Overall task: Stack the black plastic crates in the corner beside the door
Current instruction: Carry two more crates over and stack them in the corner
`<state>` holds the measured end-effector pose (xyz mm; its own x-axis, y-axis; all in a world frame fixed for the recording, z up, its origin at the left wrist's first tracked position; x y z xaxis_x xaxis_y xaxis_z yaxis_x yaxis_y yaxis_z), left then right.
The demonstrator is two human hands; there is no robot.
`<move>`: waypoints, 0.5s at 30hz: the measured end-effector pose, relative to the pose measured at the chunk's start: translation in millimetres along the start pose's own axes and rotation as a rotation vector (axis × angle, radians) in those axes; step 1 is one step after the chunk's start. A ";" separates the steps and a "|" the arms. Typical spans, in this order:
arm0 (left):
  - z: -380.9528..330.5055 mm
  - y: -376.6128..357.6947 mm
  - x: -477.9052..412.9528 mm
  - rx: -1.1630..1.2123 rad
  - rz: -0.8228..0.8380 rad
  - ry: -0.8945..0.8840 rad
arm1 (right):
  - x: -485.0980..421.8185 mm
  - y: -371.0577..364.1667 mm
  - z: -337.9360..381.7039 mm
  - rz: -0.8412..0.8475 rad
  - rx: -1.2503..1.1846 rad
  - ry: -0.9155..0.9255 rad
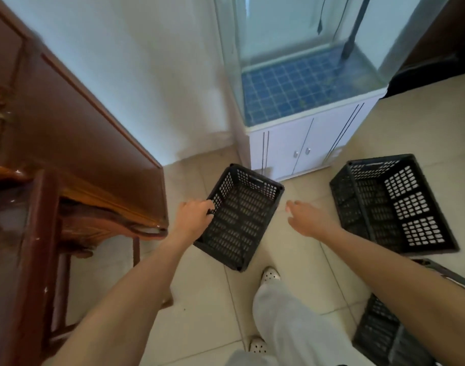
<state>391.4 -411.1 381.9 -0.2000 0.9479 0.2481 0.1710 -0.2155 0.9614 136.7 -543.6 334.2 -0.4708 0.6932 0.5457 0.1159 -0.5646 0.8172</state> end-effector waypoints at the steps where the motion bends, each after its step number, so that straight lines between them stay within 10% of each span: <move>1: 6.3 3.5 -13.3 0.016 -0.020 0.004 | -11.5 3.0 -1.3 0.005 0.000 -0.015; 15: 114.8 -80.0 -152.7 0.084 0.176 -0.052 | -146.7 -58.4 30.3 0.122 -0.187 -0.262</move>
<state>519.0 -511.6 253.5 -0.1097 0.9086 0.4031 0.2793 -0.3610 0.8897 225.5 -598.8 212.1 -0.2198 0.6936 0.6860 -0.0163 -0.7057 0.7083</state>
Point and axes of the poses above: each hand's wrist, its own x-axis away from the middle knuckle, its own y-axis out of the back of the hand, z = x × y, the point moved 6 cm from there along -x, towards the middle knuckle, and after that the axes turned 7 degrees about -y, right-handed, at the moved point
